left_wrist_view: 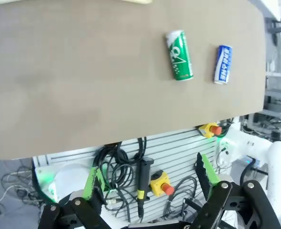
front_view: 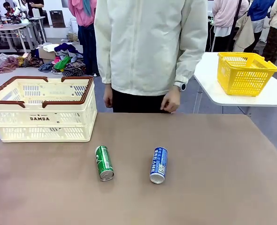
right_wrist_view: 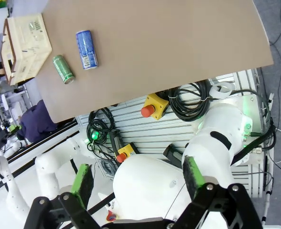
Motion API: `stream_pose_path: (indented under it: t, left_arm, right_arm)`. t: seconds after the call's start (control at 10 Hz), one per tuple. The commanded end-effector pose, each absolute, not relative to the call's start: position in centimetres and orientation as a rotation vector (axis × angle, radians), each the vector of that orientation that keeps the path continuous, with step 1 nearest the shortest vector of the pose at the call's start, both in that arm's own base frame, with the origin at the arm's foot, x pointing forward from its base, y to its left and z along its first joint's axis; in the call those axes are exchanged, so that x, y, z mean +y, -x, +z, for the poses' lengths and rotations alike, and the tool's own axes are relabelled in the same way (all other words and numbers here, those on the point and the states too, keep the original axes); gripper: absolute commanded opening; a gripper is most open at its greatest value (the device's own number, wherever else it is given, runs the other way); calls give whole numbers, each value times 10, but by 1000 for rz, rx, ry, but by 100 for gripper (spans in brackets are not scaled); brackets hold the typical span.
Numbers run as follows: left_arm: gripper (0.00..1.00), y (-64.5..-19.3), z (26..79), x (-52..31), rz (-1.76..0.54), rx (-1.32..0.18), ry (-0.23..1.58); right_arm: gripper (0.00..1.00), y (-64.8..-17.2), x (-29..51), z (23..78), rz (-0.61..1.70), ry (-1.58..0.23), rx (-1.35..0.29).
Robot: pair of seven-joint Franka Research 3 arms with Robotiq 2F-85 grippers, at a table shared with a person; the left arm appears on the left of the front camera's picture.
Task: Place the drinks into the Shopping basket.
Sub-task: Pick up one drink and place it into the Shopping basket.
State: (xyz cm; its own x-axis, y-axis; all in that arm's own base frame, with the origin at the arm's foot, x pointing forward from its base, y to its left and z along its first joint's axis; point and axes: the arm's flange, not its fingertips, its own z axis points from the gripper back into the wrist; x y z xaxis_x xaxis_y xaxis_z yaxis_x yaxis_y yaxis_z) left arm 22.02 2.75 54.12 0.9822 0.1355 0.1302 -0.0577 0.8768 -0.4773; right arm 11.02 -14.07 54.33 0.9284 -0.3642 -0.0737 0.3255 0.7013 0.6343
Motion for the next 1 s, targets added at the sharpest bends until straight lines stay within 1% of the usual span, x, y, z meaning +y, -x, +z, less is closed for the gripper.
stream_pose_path:
  t: [0.0, 0.3, 0.5, 0.7, 0.8, 0.9]
  left_arm:
    - [100, -212, 490, -45, 44, -163, 455]
    - [100, -272, 471, -170, 15, -67, 335]
    - [100, -310, 437, -235, 35, -75, 198]
    - [100, -334, 398, -270, 31, -70, 149]
    - [100, -343, 383, -276, 36, -74, 143]
    - [100, -352, 373, -277, 61, -92, 97]
  right_arm:
    - [100, -100, -142, 544, -362, -707, -69]
    - [100, -100, -142, 544, -362, -707, -69]
    - [100, -100, -142, 544, -362, -707, -69]
    - [100, -100, -142, 544, -362, -707, -69]
    - [100, -100, -142, 544, -362, -707, -69]
    - [100, -100, -142, 544, -362, -707, -69]
